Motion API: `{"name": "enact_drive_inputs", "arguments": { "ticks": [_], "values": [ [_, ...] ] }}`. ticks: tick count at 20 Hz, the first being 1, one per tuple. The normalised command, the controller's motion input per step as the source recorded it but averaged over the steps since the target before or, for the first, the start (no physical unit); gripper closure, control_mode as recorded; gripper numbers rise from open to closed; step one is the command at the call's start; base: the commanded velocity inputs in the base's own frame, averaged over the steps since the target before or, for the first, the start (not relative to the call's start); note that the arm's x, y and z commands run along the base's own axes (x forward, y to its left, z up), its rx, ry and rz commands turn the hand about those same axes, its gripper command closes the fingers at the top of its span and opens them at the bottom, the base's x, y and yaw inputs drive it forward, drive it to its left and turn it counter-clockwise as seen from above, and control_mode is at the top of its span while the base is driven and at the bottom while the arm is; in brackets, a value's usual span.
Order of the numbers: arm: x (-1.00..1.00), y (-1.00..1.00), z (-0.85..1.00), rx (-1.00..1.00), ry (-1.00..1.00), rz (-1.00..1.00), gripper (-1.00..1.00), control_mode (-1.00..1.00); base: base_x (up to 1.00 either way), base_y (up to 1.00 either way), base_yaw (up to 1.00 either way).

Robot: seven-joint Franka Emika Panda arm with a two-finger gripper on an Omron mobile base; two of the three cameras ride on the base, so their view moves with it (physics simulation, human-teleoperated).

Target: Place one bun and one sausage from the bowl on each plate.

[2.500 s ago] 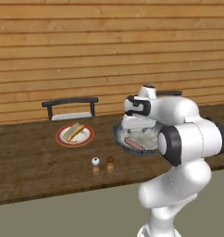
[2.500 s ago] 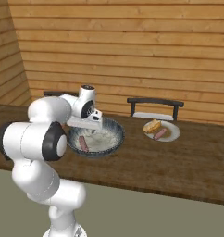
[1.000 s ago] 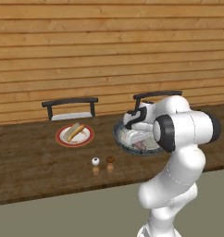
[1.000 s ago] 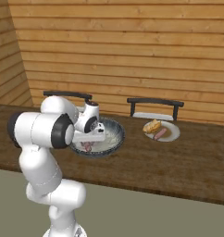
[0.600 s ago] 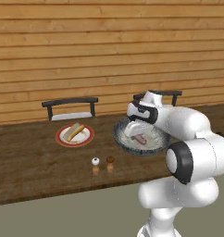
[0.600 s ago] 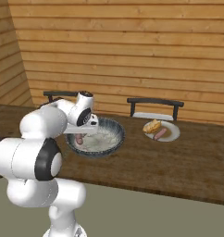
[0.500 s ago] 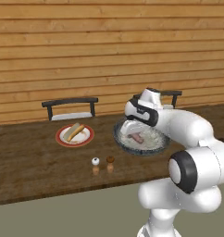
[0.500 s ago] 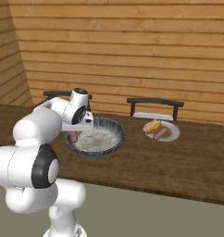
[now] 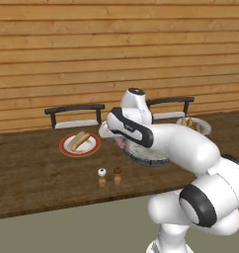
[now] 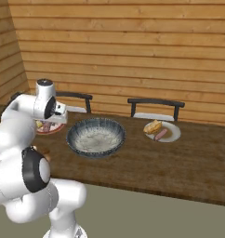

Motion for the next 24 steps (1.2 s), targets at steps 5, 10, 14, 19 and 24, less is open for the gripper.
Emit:
{"name": "enact_drive_inputs", "arguments": {
  "ticks": [5, 10, 14, 19, 24],
  "values": [
    [0.54, 0.87, -0.05, 0.0, 0.0, -0.38, 1.0, -1.0, 0.0, 0.0, 0.0],
    [0.62, 0.5, -0.1, 0.0, 0.0, -0.39, 1.0, -1.0, 0.0, 0.0, 0.0],
    [0.54, 0.02, -0.3, 0.05, 0.0, -0.38, 1.0, -1.0, 0.0, 0.0, 0.0],
    [0.38, 0.0, -0.54, 0.1, 0.01, -0.28, 1.0, -1.0, 0.0, 0.0, 0.0],
    [0.35, 0.02, -0.46, 0.11, 0.01, -0.14, 1.0, -1.0, 0.0, 0.0, 0.0]
  ]
}}
